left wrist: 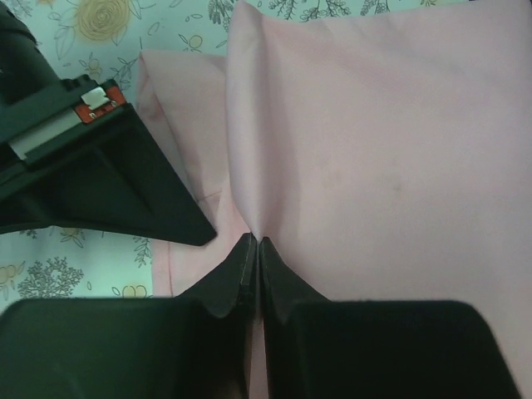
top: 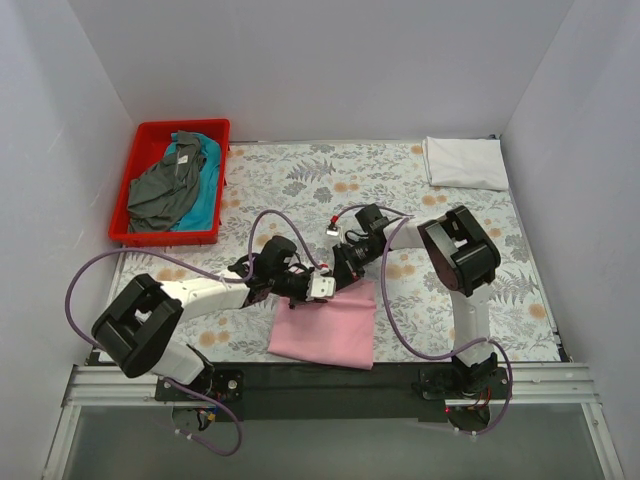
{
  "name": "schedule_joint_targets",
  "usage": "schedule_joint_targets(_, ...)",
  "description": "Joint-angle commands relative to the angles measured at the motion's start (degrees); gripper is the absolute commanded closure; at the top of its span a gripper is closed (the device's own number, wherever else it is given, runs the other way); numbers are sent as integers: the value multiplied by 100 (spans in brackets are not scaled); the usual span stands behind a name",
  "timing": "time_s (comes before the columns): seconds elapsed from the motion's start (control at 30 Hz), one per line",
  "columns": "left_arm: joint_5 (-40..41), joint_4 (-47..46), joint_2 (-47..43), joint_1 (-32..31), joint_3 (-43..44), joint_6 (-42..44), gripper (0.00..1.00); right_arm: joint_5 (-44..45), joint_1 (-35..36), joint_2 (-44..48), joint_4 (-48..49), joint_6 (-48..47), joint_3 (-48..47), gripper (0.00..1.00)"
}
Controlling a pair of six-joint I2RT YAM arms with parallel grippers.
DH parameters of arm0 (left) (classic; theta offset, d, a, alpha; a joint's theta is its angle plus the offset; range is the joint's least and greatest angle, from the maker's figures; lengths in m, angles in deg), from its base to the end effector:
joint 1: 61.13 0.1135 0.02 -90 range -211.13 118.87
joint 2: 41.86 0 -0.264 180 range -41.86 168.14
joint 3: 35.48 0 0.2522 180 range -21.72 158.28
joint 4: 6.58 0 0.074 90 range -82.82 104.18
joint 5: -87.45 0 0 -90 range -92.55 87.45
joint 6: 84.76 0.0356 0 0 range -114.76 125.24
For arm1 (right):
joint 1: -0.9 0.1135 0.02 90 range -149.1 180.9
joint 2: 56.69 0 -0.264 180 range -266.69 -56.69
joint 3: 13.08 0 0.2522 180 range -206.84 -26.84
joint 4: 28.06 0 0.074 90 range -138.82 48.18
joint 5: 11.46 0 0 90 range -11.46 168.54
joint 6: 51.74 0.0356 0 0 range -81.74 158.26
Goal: Fold and stack the t-shirts
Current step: Fold the tshirt
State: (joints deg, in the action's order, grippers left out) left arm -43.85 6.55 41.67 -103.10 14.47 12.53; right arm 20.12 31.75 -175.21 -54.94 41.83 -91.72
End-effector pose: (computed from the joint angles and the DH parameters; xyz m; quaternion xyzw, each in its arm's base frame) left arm 0.1846 -0.1977 0.1630 0.4807 0.7364 -0.4158 0.2318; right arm 0.3074 0.2189 0.0986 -0.2971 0.8077 0.5086 0.0265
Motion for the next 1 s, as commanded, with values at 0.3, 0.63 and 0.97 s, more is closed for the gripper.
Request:
schedule_joint_targets(0.3,579,-842,-565,-65,-208,431,100,-267,35,-435,21,-498,37,92)
schedule_joint_targets(0.63,974,-1835,-451,-65,-454,537,100,-311,35,-462,-32,-630,125,92)
schedule_joint_targets(0.97,1168,-2564,-205,-56,-604,669,100,-355,35,-479,-67,-683,143,92)
